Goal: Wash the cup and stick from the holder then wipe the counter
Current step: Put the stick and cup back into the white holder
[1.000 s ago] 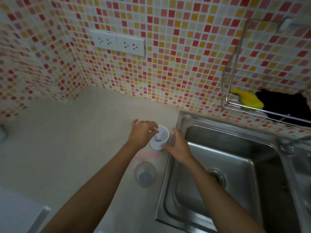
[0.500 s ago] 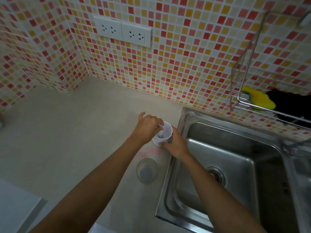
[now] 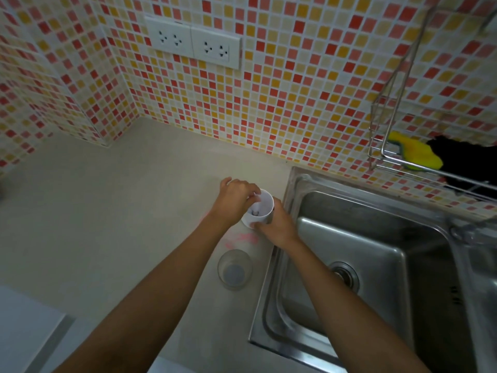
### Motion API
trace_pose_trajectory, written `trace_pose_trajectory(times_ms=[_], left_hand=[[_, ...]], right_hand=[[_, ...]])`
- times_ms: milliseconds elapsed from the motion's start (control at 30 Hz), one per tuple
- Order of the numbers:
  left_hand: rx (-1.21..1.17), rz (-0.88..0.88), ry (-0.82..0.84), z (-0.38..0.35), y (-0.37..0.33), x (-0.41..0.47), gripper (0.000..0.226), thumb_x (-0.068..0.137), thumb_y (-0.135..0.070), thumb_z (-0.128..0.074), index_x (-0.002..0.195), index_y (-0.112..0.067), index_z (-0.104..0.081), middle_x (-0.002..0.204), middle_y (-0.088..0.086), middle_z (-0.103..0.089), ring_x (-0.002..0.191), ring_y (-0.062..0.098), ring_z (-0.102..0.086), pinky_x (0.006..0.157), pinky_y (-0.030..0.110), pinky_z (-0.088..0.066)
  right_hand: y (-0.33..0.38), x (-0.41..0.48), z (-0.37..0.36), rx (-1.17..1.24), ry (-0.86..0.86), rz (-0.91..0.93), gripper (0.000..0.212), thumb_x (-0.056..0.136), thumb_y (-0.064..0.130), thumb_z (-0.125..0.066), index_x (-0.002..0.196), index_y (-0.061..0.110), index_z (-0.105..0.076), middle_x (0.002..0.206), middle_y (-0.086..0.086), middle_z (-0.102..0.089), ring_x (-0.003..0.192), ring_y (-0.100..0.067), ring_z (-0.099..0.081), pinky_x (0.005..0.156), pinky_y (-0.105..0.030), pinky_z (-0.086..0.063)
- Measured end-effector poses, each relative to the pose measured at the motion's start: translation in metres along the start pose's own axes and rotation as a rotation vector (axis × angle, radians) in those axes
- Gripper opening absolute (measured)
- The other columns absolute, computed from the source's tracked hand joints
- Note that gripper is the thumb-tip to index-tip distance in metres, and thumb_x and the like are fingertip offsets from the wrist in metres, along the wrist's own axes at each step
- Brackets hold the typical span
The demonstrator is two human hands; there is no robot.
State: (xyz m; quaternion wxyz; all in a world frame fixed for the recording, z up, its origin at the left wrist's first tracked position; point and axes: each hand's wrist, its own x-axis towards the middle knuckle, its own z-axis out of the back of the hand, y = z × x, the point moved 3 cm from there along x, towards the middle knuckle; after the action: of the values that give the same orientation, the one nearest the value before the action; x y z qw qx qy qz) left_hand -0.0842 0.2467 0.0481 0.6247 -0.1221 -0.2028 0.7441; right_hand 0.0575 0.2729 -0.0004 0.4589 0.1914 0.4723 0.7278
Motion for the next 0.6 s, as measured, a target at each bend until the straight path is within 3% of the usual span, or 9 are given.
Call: trace_pose_trajectory(times_ms=[200, 400, 467, 533, 600], left_hand=[[-0.034, -0.003, -0.020, -0.014, 0.006, -0.002, 0.018, 0.090, -0.024, -0.063, 0.104, -0.020, -0.075, 0.106, 0.005, -0.074, 0.097, 0.025, -0.066, 0.102, 0.042, -0.041], [0.009, 0.009, 0.044, -0.002, -0.002, -0.003, 0.030, 0.099, -0.024, -0.050, 0.127, -0.023, -0.062, 0.123, 0.004, -0.067, 0.114, 0.024, -0.060, 0.110, 0.041, -0.032], [-0.170, 0.031, -0.051, 0.006, 0.006, -0.024, 0.040, 0.098, -0.012, -0.050, 0.137, -0.017, -0.052, 0.123, 0.008, -0.067, 0.111, 0.026, -0.062, 0.106, 0.042, -0.041], [-0.347, 0.088, -0.159, 0.012, 0.020, -0.057, 0.052, 0.090, 0.009, -0.047, 0.138, -0.011, -0.050, 0.119, 0.011, -0.067, 0.102, 0.022, -0.062, 0.099, 0.036, -0.048], [-0.427, 0.173, -0.148, 0.015, 0.036, -0.094, 0.066, 0.077, 0.020, -0.042, 0.136, -0.011, -0.051, 0.121, 0.010, -0.064, 0.100, 0.017, -0.058, 0.096, 0.032, -0.048]], right_hand=[[-0.002, 0.001, -0.004, 0.000, -0.014, -0.019, 0.079, 0.068, 0.041, -0.081, 0.135, 0.027, -0.043, 0.131, 0.003, -0.057, 0.117, -0.016, -0.055, 0.096, -0.033, -0.047], [-0.007, 0.000, -0.003, 0.057, -0.023, -0.068, 0.092, 0.059, 0.048, -0.085, 0.135, 0.032, -0.036, 0.130, 0.007, -0.054, 0.115, -0.016, -0.055, 0.097, -0.040, -0.049], [-0.007, -0.006, 0.007, 0.070, -0.046, -0.052, 0.091, 0.057, 0.047, -0.086, 0.132, 0.036, -0.035, 0.130, 0.011, -0.052, 0.115, -0.012, -0.054, 0.097, -0.037, -0.048], [-0.006, -0.020, 0.019, 0.060, -0.050, -0.026, 0.087, 0.060, 0.032, -0.089, 0.129, 0.036, -0.036, 0.127, 0.011, -0.051, 0.114, -0.010, -0.053, 0.091, -0.027, -0.046], [-0.007, -0.039, 0.032, -0.011, -0.031, 0.001, 0.086, 0.061, 0.027, -0.089, 0.128, 0.033, -0.037, 0.126, 0.009, -0.048, 0.112, -0.010, -0.051, 0.087, -0.025, -0.044]])
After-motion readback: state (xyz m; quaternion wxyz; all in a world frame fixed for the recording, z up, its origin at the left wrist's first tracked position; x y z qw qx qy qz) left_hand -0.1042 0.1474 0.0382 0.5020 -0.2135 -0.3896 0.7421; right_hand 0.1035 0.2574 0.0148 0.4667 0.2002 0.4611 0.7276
